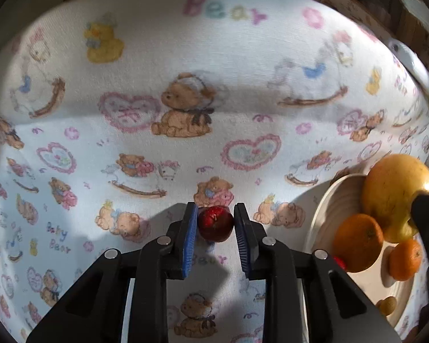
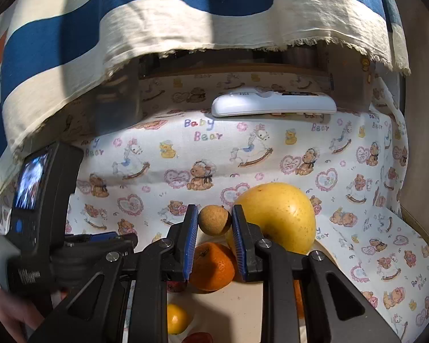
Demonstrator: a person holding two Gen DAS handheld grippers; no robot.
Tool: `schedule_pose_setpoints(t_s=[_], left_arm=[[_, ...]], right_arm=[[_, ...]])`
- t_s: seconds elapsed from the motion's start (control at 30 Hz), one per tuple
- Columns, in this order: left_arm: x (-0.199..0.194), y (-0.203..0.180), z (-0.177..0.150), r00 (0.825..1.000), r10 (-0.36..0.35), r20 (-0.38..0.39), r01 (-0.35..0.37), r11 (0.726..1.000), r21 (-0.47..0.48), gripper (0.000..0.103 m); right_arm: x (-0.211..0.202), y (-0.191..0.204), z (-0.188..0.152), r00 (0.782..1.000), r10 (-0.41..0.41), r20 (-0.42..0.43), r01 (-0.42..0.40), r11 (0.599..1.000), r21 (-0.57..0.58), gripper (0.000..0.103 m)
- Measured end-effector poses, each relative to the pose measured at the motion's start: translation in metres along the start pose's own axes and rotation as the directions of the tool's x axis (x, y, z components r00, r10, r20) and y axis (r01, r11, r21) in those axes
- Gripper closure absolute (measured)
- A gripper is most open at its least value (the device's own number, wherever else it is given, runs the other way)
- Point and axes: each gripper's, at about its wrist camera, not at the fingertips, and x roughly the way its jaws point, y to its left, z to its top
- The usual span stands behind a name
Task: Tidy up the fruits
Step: 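Move the brown fruit to the plate with right tool while left tool grasps red fruit, then release the red fruit on the plate with the left tool while the right lowers its fruit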
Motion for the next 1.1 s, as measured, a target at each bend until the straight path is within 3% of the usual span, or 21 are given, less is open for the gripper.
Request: schedule_pose_setpoints(t_s=[0.3, 0.47, 0.6, 0.8, 1.1], left_arm=[[-0.059, -0.006, -0.008, 0.992, -0.022, 0.121, 0.019, 0.999, 0.028, 0.078], [-0.107, -0.005, -0.02, 0.974, -0.037, 0.222, 0.03, 0.999, 0.033, 0.078], [-0.14, -0.014, -0.034, 0.956, -0.051, 0.289, 0.033, 0.997, 0.067, 0.078], [-0.173, -0.017, -0.056, 0.954, -0.099, 0.283, 0.07, 0.991, 0.11, 0.078], [-0.172, -0.043, -0.091, 0.949, -0.157, 0.275, 0.115, 0.98, 0.161, 0.078]], right_arm=[[-0.015, 0.005, 0.013, 0.999, 0.042, 0.018, -0.042, 0.999, 0.034, 0.078], [-0.046, 0.011, 0.024, 0.993, 0.1, 0.063, -0.103, 0.994, 0.036, 0.078], [-0.072, 0.002, 0.026, 0.991, 0.102, 0.089, -0.101, 0.995, -0.018, 0.078], [-0.099, -0.027, 0.014, 0.992, 0.089, 0.091, -0.084, 0.995, -0.056, 0.078], [-0.102, -0.066, -0.013, 0.995, 0.081, 0.057, -0.08, 0.997, -0.018, 0.078]])
